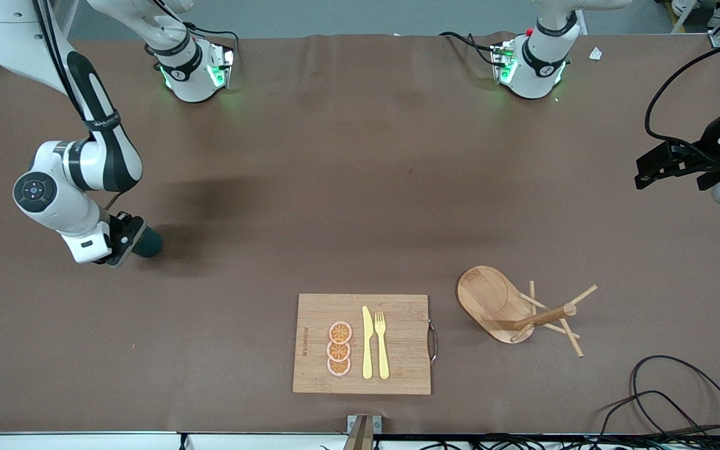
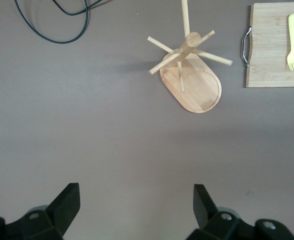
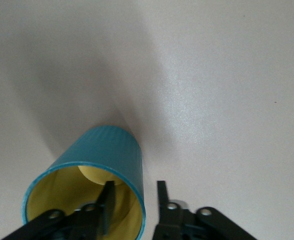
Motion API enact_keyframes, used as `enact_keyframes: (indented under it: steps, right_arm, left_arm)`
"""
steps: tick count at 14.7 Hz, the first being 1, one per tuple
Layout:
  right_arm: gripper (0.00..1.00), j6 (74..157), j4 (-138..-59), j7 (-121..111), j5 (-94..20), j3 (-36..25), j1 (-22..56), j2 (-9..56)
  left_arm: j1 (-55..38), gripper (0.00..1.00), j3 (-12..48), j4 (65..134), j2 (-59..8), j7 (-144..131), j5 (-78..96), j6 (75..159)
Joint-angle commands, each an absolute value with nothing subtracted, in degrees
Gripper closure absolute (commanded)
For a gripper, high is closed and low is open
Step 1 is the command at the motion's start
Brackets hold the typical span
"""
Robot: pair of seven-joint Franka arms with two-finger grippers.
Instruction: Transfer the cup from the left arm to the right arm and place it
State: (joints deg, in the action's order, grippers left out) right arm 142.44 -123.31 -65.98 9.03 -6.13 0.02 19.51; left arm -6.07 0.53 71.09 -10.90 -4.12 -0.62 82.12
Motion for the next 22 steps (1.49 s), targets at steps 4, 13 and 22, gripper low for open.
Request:
enact_keyframes:
  steps: [4,13,22]
  right_arm:
    - [0.0,127.7,-121.9,-48.9,7.8,-4.7,0.6,11.3]
    - [0.0,89.1,-96.6,-9.1,-3.3,-5.3,2.6,6.5]
    - [0.0,79.0,-80.5,-4.1,3.2,-5.2,1.9,7.0]
  left_arm:
    - [-6.3,0.0,-0.5,78.2,-5.9,-3.3,0.6,85.6]
    - [-6.6,0.0,-0.5,80.2,-3.9,-3.0,-0.3,86.7]
    - [-6.8,0.0,0.0,80.1,-4.3,-4.1,0.3,87.0]
